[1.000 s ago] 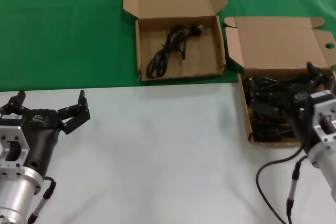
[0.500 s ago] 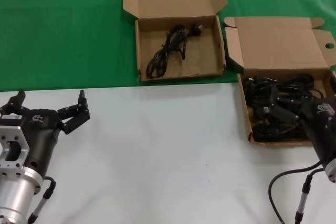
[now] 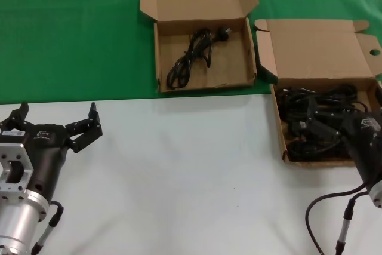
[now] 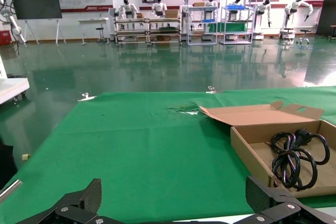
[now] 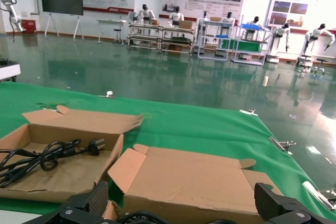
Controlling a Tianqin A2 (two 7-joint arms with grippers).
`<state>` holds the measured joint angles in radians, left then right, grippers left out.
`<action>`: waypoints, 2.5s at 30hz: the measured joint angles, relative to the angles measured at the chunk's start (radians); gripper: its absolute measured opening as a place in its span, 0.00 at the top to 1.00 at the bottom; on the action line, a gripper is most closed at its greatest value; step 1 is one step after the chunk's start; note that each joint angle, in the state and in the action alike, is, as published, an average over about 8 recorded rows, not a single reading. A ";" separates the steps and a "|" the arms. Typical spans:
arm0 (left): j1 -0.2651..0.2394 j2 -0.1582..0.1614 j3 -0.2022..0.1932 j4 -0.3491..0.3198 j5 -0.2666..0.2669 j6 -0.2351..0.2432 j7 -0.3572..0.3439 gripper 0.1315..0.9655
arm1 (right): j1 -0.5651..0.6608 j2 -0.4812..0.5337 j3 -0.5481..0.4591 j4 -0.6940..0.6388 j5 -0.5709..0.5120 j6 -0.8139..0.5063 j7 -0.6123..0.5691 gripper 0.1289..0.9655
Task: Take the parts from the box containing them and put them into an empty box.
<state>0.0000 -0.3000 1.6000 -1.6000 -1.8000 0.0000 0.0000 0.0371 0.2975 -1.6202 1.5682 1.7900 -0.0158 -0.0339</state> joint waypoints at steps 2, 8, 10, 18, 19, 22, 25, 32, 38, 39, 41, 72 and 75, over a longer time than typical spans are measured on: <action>0.000 0.000 0.000 0.000 0.000 0.000 0.000 0.00 | 0.000 0.000 0.000 0.000 0.000 0.000 0.000 0.00; 0.000 0.000 0.000 0.000 0.000 0.000 0.000 0.00 | 0.000 0.000 0.000 0.000 0.000 0.000 0.000 0.00; 0.000 0.000 0.000 0.000 0.000 0.000 0.000 0.00 | 0.000 0.000 0.000 0.000 0.000 0.000 0.000 0.00; 0.000 0.000 0.000 0.000 0.000 0.000 0.000 0.00 | 0.000 0.000 0.000 0.000 0.000 0.000 0.000 0.00; 0.000 0.000 0.000 0.000 0.000 0.000 0.000 0.00 | 0.000 0.000 0.000 0.000 0.000 0.000 0.000 0.00; 0.000 0.000 0.000 0.000 0.000 0.000 0.000 0.00 | 0.000 0.000 0.000 0.000 0.000 0.000 0.000 0.00; 0.000 0.000 0.000 0.000 0.000 0.000 0.000 0.00 | 0.000 0.000 0.000 0.000 0.000 0.000 0.000 0.00; 0.000 0.000 0.000 0.000 0.000 0.000 0.000 0.00 | 0.000 0.000 0.000 0.000 0.000 0.000 0.000 0.00; 0.000 0.000 0.000 0.000 0.000 0.000 0.000 0.00 | 0.000 0.000 0.000 0.000 0.000 0.000 0.000 0.00; 0.000 0.000 0.000 0.000 0.000 0.000 0.000 0.00 | 0.000 0.000 0.000 0.000 0.000 0.000 0.000 0.00; 0.000 0.000 0.000 0.000 0.000 0.000 0.000 0.00 | 0.000 0.000 0.000 0.000 0.000 0.000 0.000 0.00; 0.000 0.000 0.000 0.000 0.000 0.000 0.000 0.00 | 0.000 0.000 0.000 0.000 0.000 0.000 0.000 0.00; 0.000 0.000 0.000 0.000 0.000 0.000 0.000 0.00 | 0.000 0.000 0.000 0.000 0.000 0.000 0.000 0.00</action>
<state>0.0000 -0.3000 1.6000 -1.6000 -1.8000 0.0000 -0.0002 0.0371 0.2975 -1.6202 1.5682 1.7900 -0.0158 -0.0340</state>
